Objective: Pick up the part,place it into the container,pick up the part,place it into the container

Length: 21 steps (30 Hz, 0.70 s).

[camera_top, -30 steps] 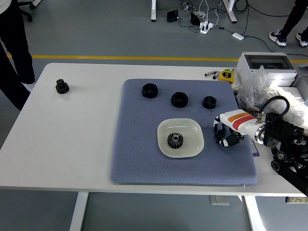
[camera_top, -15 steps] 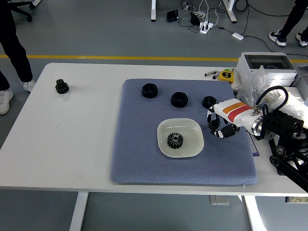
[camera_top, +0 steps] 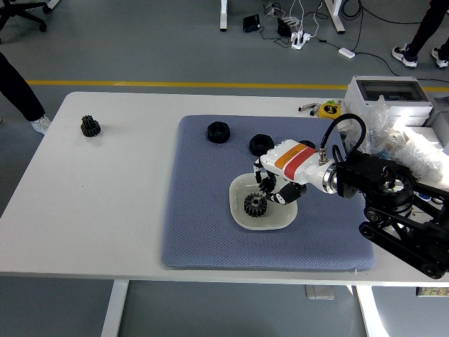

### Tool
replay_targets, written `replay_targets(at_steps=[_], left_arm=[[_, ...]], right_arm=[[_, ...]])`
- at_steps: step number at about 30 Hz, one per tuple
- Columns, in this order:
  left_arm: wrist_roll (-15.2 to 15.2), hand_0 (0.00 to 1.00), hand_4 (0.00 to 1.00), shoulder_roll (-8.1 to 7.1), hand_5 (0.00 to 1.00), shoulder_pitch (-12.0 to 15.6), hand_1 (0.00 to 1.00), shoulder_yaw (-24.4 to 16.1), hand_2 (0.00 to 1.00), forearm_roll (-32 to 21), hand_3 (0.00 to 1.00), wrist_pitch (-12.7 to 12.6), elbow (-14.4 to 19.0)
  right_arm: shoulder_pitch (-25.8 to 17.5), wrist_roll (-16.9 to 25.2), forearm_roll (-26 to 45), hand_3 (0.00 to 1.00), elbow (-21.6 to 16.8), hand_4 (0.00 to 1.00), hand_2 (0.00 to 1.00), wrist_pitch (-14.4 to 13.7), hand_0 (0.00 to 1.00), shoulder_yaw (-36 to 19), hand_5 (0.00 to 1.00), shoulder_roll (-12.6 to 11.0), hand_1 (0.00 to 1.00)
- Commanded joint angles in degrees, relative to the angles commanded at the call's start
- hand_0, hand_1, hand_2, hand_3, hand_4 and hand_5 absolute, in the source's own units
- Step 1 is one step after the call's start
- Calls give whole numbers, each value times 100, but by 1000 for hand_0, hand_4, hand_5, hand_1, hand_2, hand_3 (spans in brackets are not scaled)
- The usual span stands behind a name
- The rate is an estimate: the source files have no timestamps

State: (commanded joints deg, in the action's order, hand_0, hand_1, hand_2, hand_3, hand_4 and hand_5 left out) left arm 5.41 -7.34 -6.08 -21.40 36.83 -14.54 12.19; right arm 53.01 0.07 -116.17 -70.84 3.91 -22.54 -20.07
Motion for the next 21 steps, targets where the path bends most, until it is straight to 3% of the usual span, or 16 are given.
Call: replay_targets(at_steps=[9, 19, 20, 21], left_arm=[[16, 655, 596, -29, 498, -10, 653, -35, 621, 42, 557, -3, 0], [41, 655, 596, -47, 498, 4, 654, -77, 623, 113, 558, 2, 2], [42, 655, 597, -49, 498, 5, 655, -79, 621, 119, 558, 3, 3], [43, 655, 597, -51, 498, 7, 655, -79, 621, 119, 558, 2, 3]], right_arm=[[579, 28, 112, 504, 488, 734, 368, 214, 164, 677, 135, 374, 259], [755, 40, 143, 505, 750, 751, 374, 344, 168, 888, 130, 647, 258], [757, 45, 151, 529, 766, 737, 441, 353, 170, 902, 150, 663, 292], [757, 48, 162, 529, 789, 737, 441, 379, 170, 914, 150, 680, 292]])
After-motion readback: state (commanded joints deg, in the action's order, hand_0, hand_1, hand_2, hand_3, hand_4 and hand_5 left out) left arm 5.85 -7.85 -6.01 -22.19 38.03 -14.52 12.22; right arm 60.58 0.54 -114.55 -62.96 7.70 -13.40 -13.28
